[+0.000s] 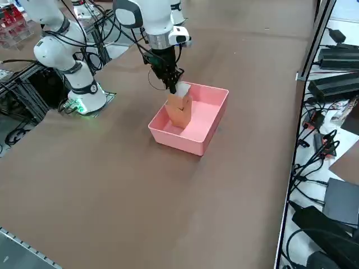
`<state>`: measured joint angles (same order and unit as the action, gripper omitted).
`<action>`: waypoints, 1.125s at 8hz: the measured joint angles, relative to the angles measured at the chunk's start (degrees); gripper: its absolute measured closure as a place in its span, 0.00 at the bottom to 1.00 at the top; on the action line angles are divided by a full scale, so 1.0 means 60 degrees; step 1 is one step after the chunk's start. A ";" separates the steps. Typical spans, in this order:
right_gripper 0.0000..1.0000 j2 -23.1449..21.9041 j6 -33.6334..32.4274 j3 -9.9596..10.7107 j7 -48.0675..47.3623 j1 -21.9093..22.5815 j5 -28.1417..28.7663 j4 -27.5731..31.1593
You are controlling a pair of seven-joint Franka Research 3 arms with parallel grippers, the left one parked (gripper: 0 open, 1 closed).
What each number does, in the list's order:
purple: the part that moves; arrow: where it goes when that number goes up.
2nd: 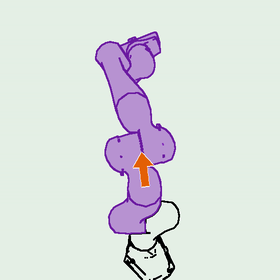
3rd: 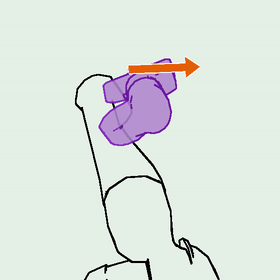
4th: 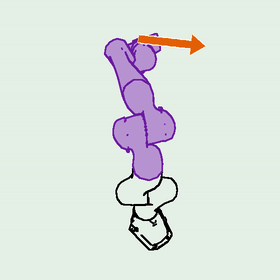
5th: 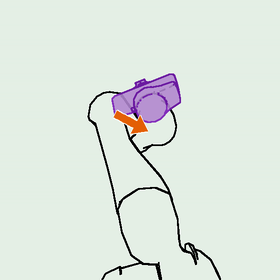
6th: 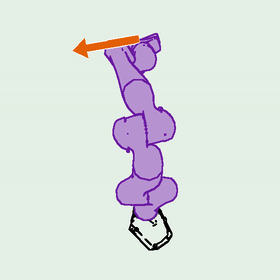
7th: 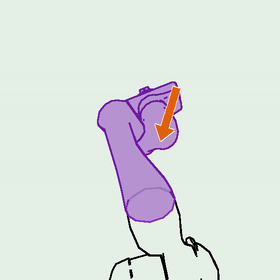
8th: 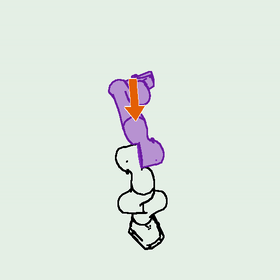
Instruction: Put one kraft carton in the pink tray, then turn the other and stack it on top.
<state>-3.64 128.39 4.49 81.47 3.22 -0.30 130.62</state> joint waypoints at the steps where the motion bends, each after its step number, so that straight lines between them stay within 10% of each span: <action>1: 0.98 0.0045 0.0178 -0.0003 0.0035 0.0083 -0.0001 0.0072; 5: 0.88 0.0056 0.0241 -0.0010 0.0061 0.0257 -0.0003 0.0160; 9: 0.22 0.0051 0.0077 0.0039 0.0088 0.0237 -0.0003 0.0150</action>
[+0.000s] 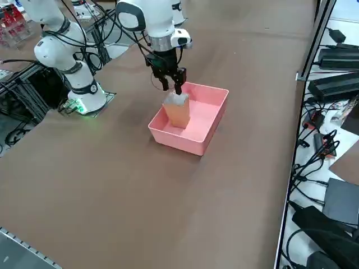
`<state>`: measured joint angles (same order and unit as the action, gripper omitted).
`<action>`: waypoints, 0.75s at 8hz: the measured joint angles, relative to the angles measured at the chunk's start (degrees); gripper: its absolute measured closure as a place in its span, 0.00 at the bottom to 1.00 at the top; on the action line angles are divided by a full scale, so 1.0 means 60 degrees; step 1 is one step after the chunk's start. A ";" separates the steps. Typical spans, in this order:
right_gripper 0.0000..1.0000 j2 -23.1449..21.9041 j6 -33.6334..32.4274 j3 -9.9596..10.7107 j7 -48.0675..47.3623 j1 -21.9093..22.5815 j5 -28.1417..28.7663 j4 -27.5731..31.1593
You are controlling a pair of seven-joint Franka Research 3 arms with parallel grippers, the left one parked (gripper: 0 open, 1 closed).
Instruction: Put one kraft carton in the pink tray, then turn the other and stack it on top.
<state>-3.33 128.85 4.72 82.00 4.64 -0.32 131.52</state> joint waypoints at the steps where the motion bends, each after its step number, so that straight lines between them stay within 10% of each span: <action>1: 0.04 -0.0023 -0.0117 0.0012 -0.0018 -0.0003 0.0005 -0.0085; 6: 0.00 -0.0182 -0.2575 0.0002 -0.3391 0.0143 0.0265 -0.2168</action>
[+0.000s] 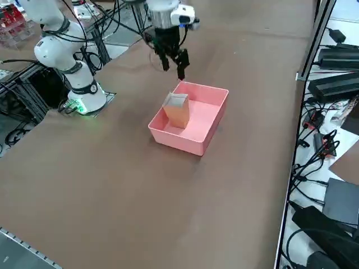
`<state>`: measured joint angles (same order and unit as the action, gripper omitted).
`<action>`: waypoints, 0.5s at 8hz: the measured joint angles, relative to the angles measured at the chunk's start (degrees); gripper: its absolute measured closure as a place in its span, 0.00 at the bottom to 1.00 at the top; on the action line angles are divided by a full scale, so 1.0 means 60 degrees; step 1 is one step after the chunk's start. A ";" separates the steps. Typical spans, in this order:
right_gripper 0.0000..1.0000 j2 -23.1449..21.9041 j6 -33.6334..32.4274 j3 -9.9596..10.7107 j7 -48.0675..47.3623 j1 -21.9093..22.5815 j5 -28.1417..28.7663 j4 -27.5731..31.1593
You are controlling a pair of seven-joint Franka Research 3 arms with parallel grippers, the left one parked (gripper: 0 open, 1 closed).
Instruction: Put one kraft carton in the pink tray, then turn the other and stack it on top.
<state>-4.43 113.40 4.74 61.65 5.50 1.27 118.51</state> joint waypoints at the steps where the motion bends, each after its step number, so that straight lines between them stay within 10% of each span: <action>1: 0.00 -0.0016 -0.0437 -0.0029 -0.1232 0.0248 0.0179 -0.0439; 4: 0.00 -0.0016 -0.1027 -0.0094 -0.5271 0.1507 0.0291 -0.1258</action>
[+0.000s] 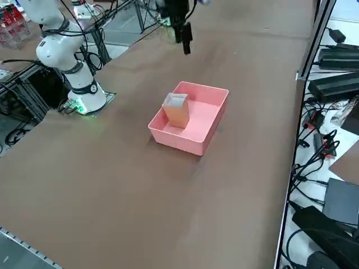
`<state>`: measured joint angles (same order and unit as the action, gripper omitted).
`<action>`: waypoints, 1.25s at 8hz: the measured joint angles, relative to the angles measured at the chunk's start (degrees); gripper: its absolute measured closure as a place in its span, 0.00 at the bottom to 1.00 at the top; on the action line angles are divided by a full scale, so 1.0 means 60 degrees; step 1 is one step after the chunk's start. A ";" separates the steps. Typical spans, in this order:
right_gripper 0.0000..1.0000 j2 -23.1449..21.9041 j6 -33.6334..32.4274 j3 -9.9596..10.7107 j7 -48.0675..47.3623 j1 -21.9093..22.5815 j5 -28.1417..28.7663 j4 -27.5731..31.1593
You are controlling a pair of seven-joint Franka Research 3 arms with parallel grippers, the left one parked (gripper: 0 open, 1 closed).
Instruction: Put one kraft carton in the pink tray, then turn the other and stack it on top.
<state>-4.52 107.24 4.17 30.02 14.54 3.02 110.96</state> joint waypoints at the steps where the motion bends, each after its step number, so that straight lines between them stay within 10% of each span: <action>1: 0.00 0.0006 -0.0157 -0.0020 -0.1336 0.0564 0.0016 -0.0235; 5: 0.00 0.0268 -0.0634 -0.0020 -0.4672 0.1757 0.0097 -0.1204; 10: 0.00 0.0539 -0.1582 0.0434 -0.5705 0.0203 0.0092 -0.2288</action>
<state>-1.29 97.75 6.78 -4.21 15.76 3.57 97.23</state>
